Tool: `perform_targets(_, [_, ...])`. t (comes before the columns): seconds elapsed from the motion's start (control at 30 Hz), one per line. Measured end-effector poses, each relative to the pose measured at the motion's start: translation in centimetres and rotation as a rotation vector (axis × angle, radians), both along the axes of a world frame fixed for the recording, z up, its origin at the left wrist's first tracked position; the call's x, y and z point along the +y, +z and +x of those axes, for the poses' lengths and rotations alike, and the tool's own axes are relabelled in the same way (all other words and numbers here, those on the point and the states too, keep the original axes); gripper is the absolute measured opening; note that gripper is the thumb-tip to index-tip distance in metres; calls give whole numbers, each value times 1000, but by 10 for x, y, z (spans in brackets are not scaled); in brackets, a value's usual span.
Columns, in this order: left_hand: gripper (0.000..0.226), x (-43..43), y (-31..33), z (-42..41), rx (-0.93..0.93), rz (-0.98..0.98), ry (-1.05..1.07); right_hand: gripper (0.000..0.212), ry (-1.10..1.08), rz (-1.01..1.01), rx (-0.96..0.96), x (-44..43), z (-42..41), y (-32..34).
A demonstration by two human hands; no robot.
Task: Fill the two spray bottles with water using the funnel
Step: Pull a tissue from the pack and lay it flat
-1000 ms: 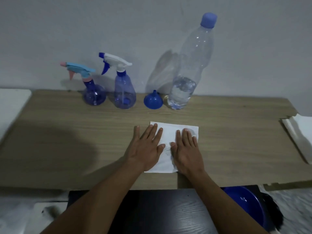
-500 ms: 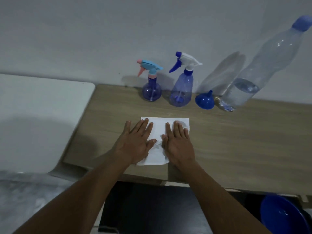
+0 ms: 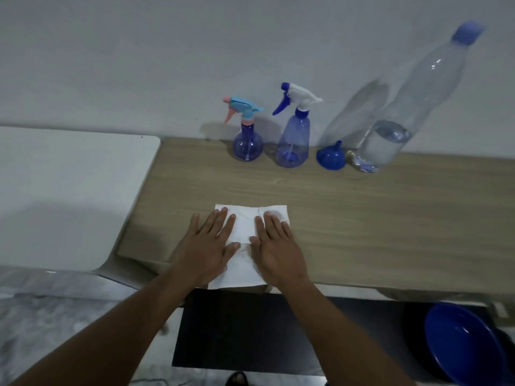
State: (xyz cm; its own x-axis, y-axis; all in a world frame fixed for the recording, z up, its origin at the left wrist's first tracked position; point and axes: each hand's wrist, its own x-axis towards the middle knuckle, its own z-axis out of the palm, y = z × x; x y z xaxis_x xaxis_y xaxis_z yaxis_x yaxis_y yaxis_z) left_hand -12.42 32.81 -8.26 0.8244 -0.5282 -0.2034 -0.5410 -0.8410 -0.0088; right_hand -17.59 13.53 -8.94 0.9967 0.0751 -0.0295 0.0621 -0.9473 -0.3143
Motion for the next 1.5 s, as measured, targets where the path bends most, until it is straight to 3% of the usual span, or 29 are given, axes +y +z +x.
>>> perform_targets(0.5, [81,-235,-2,-59,29,-61,-38,57,-56,-9,-65,-239,-72,-10])
perform_targets(0.8, [103,-343,-3,-84,36,-37,35,57,-24,-41,-70,-343,-88,-15])
perform_targets(0.97, [80,-364,1,-91,62,-4,66,55,-21,-39,-98,-362,-91,-13])
perform_targets(1.1, [76,-356,13,-90,67,-12,27,62,-11,-16,-73,-360,-87,2])
perform_targets(1.27, [50,-342,25,-77,-12,-83,-74,34,24,-19,-32,-369,-83,33])
perform_targets(1.4, [25,-337,36,-67,-90,-166,-162,36,18,73,79,-377,-86,51])
perform_targets(1.5, [25,-334,43,-59,55,-195,-86,29,-8,0,144,-373,-92,58])
